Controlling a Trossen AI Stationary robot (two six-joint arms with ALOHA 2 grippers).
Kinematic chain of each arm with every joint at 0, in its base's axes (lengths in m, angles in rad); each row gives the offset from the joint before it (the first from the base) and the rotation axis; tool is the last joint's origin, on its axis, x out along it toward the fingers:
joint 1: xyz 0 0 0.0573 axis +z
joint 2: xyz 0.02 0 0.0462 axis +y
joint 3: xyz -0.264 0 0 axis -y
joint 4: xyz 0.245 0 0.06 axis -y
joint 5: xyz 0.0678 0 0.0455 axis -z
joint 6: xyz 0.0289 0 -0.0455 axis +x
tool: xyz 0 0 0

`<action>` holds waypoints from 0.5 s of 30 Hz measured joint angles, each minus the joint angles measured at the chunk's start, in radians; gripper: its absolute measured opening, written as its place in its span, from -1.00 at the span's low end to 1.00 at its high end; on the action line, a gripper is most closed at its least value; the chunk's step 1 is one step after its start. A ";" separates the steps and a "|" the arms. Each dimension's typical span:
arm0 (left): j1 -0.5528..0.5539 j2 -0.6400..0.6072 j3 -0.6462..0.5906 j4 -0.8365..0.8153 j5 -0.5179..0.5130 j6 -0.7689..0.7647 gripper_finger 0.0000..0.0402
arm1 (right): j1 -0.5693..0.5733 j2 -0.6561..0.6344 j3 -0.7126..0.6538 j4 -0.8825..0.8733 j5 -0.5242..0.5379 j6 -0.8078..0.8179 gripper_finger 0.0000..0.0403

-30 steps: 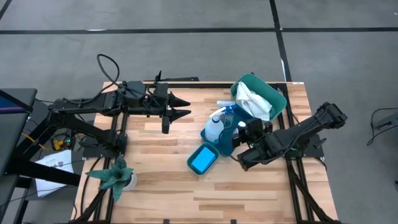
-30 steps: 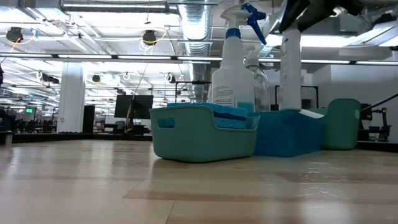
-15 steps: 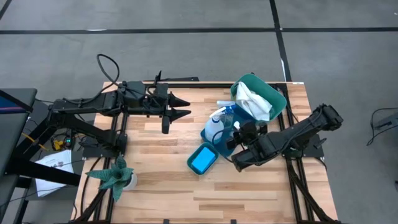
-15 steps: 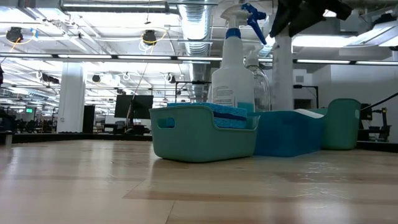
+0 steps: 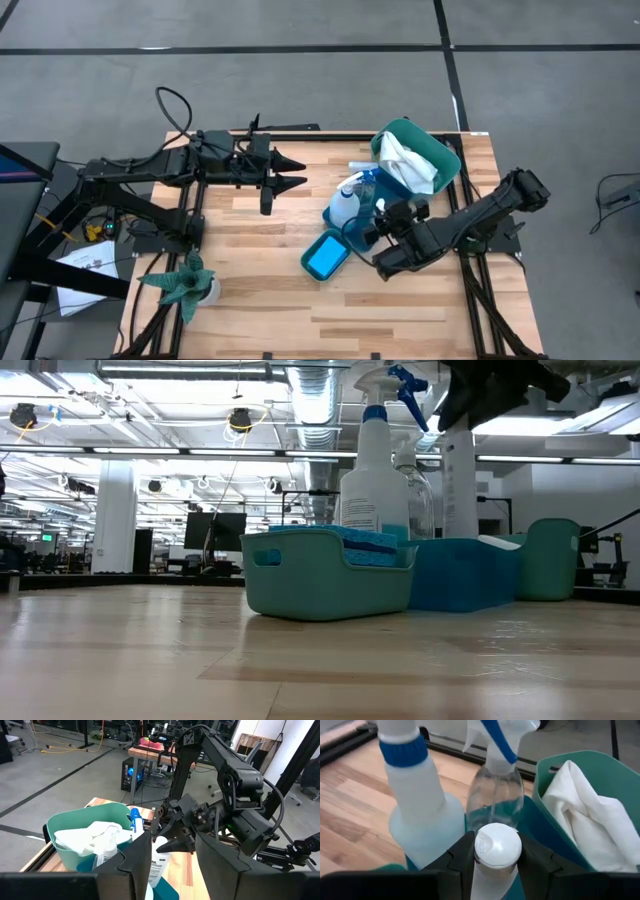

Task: Pick & Place Kitchen Items
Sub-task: Put the white plastic restorer bottle into the large blue bin

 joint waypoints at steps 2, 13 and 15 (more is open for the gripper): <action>0.000 0.000 0.000 0.000 0.000 0.000 -0.26 | 0.002 -0.001 -0.014 0.005 0.006 0.025 -0.45; 0.000 0.000 0.000 0.001 0.000 0.019 -0.26 | -0.009 0.000 -0.030 0.080 0.005 -0.008 -0.45; 0.000 0.000 0.000 0.000 0.000 0.019 -0.26 | -0.019 0.000 -0.030 0.103 0.005 -0.045 -0.45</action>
